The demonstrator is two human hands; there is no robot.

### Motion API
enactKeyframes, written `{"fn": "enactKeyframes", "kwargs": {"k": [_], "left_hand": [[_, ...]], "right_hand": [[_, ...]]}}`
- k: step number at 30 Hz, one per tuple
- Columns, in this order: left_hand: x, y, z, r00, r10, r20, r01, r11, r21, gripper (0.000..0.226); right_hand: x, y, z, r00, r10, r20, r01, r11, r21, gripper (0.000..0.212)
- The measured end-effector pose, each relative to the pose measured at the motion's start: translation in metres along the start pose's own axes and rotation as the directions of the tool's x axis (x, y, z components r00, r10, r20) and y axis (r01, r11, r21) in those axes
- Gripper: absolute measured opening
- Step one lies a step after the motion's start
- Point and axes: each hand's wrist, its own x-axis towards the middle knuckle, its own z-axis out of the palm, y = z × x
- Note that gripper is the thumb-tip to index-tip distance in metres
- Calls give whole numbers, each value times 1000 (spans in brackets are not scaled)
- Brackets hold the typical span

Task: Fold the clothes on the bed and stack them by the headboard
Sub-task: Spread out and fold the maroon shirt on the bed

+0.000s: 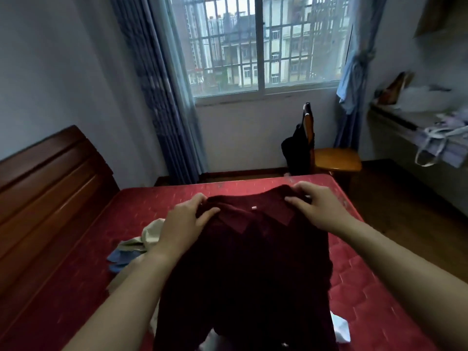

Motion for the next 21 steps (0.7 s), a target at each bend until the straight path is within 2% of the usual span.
{"fn": "enactKeyframes", "kwargs": {"k": [3, 7, 10, 12, 13, 15, 16, 18, 20, 21], "left_hand": [[9, 3, -6, 996, -79, -42, 76, 994, -78, 21], [1, 9, 1, 989, -144, 19, 144, 959, -243, 19], [1, 16, 8, 976, -204, 82, 218, 857, -467, 12], [5, 23, 10, 959, -223, 173, 281, 716, -639, 15], [6, 26, 11, 955, -204, 216, 297, 658, -692, 27], [5, 26, 11, 949, -134, 287, 307, 607, -733, 37], [3, 24, 12, 950, -97, 297, 295, 597, -746, 28], [3, 19, 10, 959, -53, 277, 253, 598, -761, 6], [9, 20, 3, 975, 4, 222, 171, 622, -764, 7], [14, 23, -2, 980, 50, 193, 121, 618, -777, 10]], "right_hand": [[0, -14, -2, 983, 72, -170, -77, 997, -20, 20], [-21, -42, 25, 951, 189, -247, -209, 976, -56, 15], [-20, -77, 48, 931, 176, -320, -177, 984, 26, 12], [-17, -103, 63, 956, 119, -267, -105, 992, 67, 16], [-18, -113, 70, 978, 83, -194, -69, 995, 78, 21], [-26, -119, 80, 998, 39, -52, -33, 994, 108, 28], [-32, -116, 81, 997, 55, -49, -46, 985, 167, 26], [-42, -110, 76, 964, 165, -210, -88, 939, 332, 18], [-44, -105, 65, 882, 235, -409, -96, 938, 333, 16], [-41, -107, 58, 870, 219, -442, -93, 953, 288, 21]]}}
